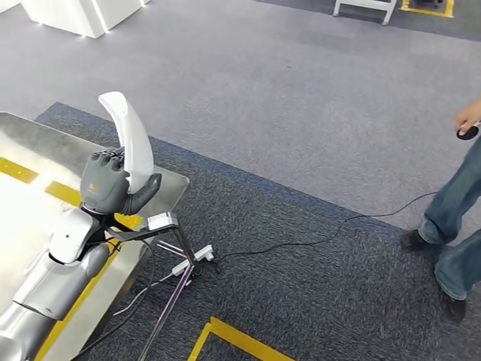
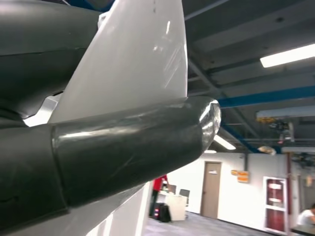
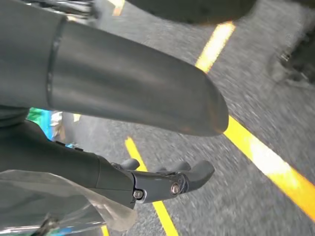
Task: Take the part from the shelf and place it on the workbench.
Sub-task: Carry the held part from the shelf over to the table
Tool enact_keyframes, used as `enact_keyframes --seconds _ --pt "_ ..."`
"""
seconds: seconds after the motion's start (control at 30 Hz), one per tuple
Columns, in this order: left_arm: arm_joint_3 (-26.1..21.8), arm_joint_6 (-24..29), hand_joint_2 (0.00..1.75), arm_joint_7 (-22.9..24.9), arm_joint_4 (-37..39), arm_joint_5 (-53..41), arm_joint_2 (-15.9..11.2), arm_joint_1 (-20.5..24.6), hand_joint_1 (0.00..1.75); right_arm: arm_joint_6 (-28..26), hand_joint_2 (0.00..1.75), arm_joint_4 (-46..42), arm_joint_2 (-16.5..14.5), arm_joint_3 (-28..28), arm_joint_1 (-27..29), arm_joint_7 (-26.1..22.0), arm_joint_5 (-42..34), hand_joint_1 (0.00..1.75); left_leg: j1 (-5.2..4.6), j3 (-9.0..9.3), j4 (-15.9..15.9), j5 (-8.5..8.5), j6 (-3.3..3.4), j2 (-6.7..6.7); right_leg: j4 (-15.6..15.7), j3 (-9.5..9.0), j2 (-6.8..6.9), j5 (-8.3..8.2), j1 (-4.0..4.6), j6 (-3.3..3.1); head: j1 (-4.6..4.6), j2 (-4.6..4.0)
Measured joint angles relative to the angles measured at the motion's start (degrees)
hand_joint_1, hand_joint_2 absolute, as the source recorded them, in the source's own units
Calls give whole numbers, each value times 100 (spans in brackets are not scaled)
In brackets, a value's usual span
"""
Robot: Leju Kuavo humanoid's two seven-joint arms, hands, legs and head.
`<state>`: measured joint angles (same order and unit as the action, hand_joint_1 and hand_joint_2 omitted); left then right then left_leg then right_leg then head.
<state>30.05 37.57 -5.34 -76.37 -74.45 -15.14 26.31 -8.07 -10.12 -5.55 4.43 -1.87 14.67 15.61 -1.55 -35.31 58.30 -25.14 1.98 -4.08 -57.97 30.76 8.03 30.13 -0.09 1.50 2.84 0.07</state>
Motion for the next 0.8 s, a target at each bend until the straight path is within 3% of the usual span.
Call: enact_keyframes --seconds 0.03,0.07,0.13,0.2,0.23,0.27,0.33,0.4,0.43,0.5,0.63,0.7,0.77,0.8 --pt "4 9 0 1 6 -10 5 6 175 -10 0 -1 1 1 -5 -10 1 0 27 26 -37 15 22 83 -71 23 -92 65 -1 26 -3 1" --pt "8 17 0 3 13 -23 11 19 175 -21 0 -2 1 2 -6 -21 2 0 58 50 -72 31 44 163 -270 120 -268 179 -3 47 -17 1" --pt "19 29 0 9 34 -43 35 43 175 -37 0 -2 1 3 -3 -38 3 0 89 61 -90 39 75 315 -1012 521 -667 495 -17 70 -44 1" --pt "36 28 0 14 65 -56 61 44 175 -43 0 -2 0 3 12 -43 5 0 95 61 -84 35 87 497 -1617 901 -786 626 -31 90 -55 0" --pt "51 28 0 14 82 -62 69 42 175 -44 0 -2 -1 3 21 -43 5 0 99 64 -76 31 84 592 -1611 952 -794 516 -40 98 -56 0" --pt "66 27 0 14 101 -67 75 42 175 -47 0 -1 0 3 26 -44 8 0 106 67 -61 23 73 689 -1376 893 -816 299 -52 104 -56 0" --pt "87 25 0 15 131 -77 76 52 175 -54 0 1 1 3 27 -46 13 0 124 55 -5 -12 19 850 -596 595 -1020 -139 -93 122 -69 -1" --pt "97 15 0 25 157 -87 76 80 175 -58 0 3 0 3 20 -57 15 0 141 3 58 -34 -52 975 -129 367 -1226 -256 -119 110 -75 0" --pt "102 10 0 36 172 -95 75 93 175 -58 0 5 -1 3 17 -63 17 0 150 -23 66 -26 -86 1037 -95 328 -1246 -217 -115 88 -75 1" --pt "113 5 0 62 197 -110 66 102 175 -59 0 7 -1 3 10 -75 29 0 167 -50 67 -19 -148 1115 -66 288 -1131 -220 -118 24 -80 1" --pt "117 5 0 79 210 -120 47 95 175 -61 0 7 -3 3 7 -82 42 0 163 -66 104 -59 -182 1049 -35 256 -1027 -235 -149 -35 -82 2" --pt "116 7 0 86 214 -121 37 109 175 -65 0 7 -2 3 9 -91 45 0 148 -119 223 -129 -204 890 -33 244 -997 -225 -144 -54 -51 2" --pt "126 9 0 122 240 -123 14 111 175 -75 0 7 -2 5 21 -117 73 0 159 -504 989 -377 -258 597 -31 193 -770 -175 -128 -95 -7 1" --pt "131 13 0 144 256 -124 -2 106 175 -81 0 7 -2 7 26 -130 92 0 169 -602 1182 -381 -268 482 -30 157 -630 -143 -117 -107 7 1"
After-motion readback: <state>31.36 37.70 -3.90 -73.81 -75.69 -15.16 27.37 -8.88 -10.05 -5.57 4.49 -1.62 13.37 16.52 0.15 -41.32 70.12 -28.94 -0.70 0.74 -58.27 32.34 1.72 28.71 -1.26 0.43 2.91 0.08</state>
